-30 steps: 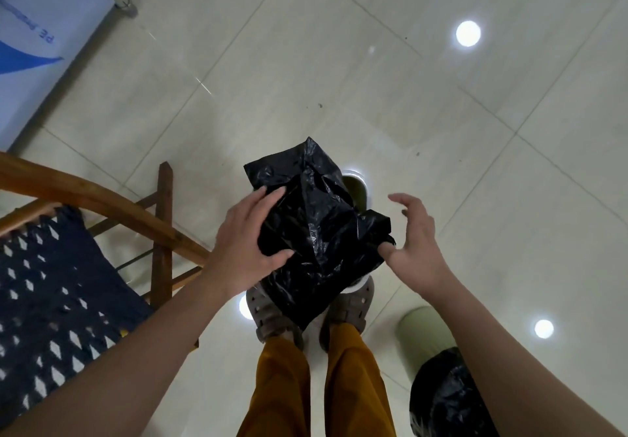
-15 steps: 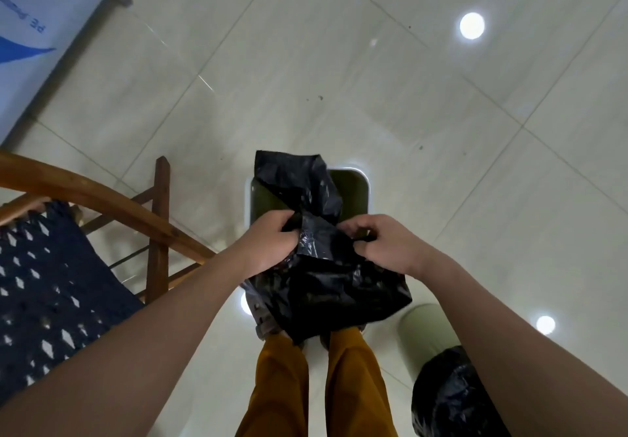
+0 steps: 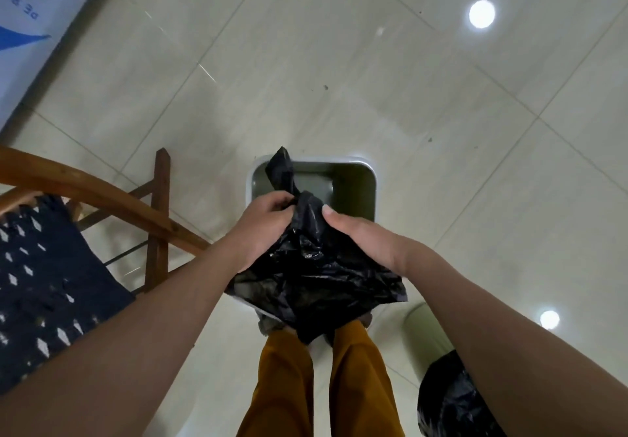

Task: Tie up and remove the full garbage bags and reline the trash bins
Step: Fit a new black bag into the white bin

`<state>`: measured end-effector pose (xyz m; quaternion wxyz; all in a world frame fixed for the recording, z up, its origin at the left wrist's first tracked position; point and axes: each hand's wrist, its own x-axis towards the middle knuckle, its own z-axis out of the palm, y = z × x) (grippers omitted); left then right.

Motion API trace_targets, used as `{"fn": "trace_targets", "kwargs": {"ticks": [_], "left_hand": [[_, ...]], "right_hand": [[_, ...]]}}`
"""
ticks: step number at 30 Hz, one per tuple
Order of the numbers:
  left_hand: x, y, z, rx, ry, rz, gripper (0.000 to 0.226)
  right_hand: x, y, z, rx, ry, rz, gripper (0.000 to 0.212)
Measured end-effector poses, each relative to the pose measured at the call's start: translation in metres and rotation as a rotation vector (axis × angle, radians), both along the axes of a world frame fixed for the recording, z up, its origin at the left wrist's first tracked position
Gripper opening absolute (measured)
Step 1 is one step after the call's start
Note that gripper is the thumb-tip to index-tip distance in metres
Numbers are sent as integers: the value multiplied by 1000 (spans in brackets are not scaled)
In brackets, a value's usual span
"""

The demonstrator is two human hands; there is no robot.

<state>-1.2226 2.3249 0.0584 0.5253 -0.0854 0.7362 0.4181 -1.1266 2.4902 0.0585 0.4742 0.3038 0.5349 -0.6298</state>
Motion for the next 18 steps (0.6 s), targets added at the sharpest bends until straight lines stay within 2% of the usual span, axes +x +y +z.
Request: {"fn": "trace_targets", "kwargs": {"ticks": [3, 7, 10, 12, 14, 16, 18], "left_hand": [[0, -6, -4, 13, 112, 41, 10], [-4, -9, -3, 32, 248, 58, 17], [-11, -6, -4, 19, 362, 57, 21], [-17, -2, -5, 22, 434, 42, 24], [-22, 1, -8, 16, 473, 29, 23], [-24, 3, -11, -8, 499, 6, 22], [-24, 3, -15, 0, 511, -14, 22]], "right_hand": [[5, -5, -3, 73, -48, 74, 93], [12, 0, 2, 213, 238, -175, 69], [14, 8, 2, 284, 372, -114, 68], [12, 13, -4, 444, 440, -85, 59], [7, 19, -10, 613, 486, -145, 55], [4, 25, -16, 657, 546, -168, 62], [3, 27, -20, 573, 598, -97, 74]]}}
